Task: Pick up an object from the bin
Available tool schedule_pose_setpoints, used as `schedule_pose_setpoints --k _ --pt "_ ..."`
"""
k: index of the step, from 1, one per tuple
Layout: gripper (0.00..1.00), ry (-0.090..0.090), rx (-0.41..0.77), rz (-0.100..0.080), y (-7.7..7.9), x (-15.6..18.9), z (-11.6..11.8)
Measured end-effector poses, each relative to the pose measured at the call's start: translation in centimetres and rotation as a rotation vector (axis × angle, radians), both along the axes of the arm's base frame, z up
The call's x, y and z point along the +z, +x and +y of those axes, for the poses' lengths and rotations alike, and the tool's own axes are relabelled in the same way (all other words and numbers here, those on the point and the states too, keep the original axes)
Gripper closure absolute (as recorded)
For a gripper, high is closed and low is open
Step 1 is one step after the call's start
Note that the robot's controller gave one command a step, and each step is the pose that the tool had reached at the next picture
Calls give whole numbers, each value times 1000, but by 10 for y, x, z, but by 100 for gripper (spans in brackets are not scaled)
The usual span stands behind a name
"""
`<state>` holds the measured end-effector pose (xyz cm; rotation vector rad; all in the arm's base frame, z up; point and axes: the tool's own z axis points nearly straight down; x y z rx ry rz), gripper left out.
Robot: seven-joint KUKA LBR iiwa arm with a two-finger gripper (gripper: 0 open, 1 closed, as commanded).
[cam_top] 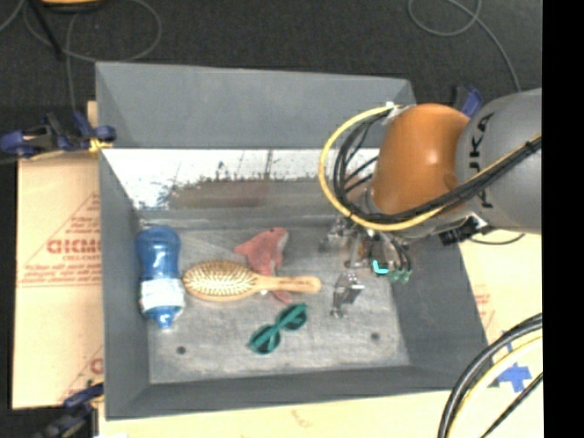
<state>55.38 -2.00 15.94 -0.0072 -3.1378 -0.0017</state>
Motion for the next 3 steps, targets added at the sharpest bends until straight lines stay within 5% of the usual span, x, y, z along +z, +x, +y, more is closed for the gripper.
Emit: schedule_pose_setpoints --k 1,2,3 --pt "0 -1 0 -8 2 4 0" --pt "100 -2 62 -7 -6 -86 37" --pt "100 -2 62 -7 -6 -86 37"
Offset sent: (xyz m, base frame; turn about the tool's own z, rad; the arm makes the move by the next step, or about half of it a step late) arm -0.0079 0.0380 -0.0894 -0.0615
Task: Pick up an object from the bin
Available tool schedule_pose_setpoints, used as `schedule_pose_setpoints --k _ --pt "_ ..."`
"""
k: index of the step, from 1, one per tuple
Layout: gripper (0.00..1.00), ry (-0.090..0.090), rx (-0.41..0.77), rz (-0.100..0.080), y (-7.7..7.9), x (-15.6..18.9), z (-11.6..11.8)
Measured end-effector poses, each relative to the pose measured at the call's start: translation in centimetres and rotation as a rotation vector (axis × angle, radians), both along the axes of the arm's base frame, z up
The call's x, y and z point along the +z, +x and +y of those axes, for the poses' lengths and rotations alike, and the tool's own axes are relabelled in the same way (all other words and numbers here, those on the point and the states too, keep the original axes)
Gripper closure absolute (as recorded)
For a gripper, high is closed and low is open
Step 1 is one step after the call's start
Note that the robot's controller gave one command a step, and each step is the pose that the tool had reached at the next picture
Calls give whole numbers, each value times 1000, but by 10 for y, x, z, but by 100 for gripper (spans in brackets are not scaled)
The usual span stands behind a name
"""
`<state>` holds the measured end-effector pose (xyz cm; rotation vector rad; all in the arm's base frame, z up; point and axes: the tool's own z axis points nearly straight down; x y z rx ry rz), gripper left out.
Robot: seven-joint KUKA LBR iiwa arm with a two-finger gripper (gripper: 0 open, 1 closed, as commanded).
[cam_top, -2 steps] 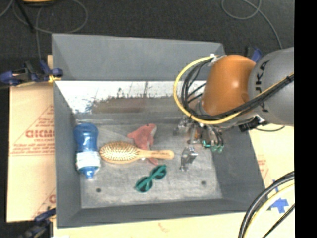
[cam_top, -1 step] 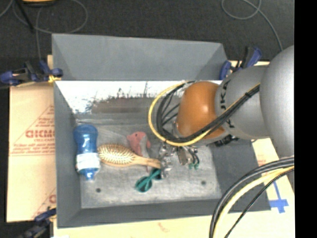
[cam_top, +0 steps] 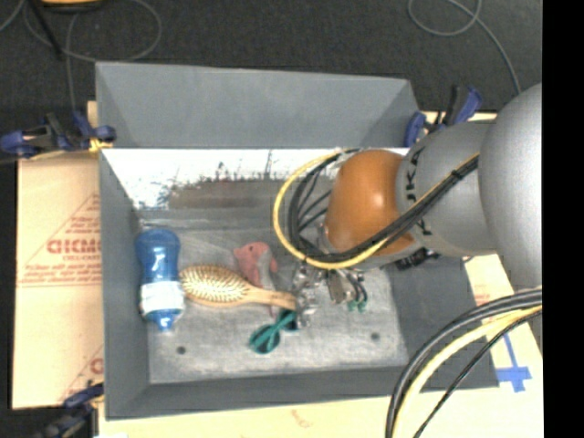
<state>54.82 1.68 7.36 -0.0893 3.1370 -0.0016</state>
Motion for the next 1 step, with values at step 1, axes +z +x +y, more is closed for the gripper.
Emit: schedule_pose_setpoints --k 1 --pt "100 -2 54 -2 -9 149 6"
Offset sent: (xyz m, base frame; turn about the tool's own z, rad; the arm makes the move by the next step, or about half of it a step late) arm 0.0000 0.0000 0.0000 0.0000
